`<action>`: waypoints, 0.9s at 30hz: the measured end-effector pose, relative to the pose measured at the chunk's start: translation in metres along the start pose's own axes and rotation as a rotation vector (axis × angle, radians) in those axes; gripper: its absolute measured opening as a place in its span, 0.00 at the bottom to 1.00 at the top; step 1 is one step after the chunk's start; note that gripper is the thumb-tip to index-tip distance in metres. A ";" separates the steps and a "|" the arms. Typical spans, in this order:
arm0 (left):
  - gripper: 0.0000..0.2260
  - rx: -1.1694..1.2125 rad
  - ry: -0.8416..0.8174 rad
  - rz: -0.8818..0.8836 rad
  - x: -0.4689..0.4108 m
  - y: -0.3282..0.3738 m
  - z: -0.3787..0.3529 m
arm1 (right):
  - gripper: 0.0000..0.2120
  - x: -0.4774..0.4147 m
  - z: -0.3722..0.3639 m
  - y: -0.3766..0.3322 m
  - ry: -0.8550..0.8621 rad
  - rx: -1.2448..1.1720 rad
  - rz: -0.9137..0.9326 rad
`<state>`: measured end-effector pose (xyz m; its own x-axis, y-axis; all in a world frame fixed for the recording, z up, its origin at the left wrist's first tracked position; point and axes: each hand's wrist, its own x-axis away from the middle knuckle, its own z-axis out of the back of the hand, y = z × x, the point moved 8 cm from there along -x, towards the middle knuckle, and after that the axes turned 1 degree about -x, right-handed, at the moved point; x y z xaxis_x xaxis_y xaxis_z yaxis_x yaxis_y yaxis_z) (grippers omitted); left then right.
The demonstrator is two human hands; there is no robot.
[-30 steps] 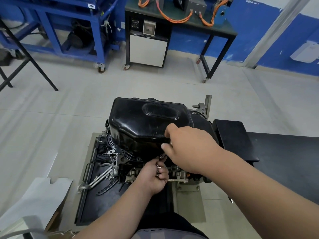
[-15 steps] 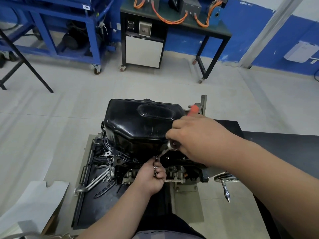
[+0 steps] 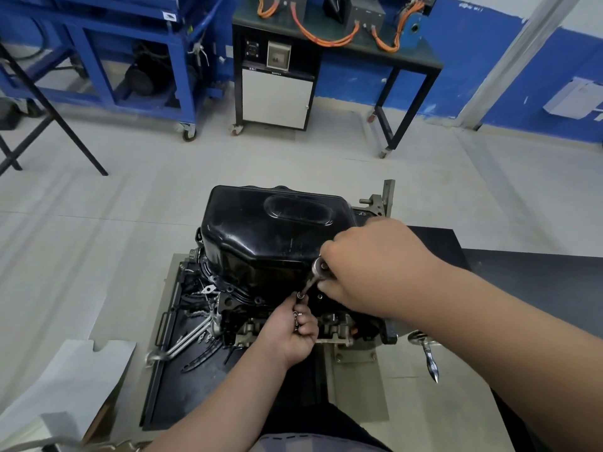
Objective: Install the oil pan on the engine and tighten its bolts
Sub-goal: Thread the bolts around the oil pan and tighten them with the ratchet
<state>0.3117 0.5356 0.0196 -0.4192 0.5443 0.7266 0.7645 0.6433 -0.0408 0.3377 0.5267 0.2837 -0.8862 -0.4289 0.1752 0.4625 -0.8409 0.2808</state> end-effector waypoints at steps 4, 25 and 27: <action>0.16 -0.051 -0.018 -0.022 0.005 0.003 -0.001 | 0.24 0.001 -0.007 0.006 -0.024 -0.075 -0.172; 0.05 -1.649 0.124 -1.497 0.165 0.064 -0.091 | 0.25 -0.008 0.000 0.011 0.102 -0.079 -0.163; 0.06 -1.703 0.156 -1.567 0.167 0.064 -0.108 | 0.24 -0.010 -0.003 0.014 0.077 -0.076 -0.186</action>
<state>0.3441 0.6094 0.2125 -0.9204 0.1730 -0.3506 -0.3864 -0.5392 0.7483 0.3527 0.5178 0.2832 -0.9569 -0.2855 0.0540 0.2902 -0.9292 0.2291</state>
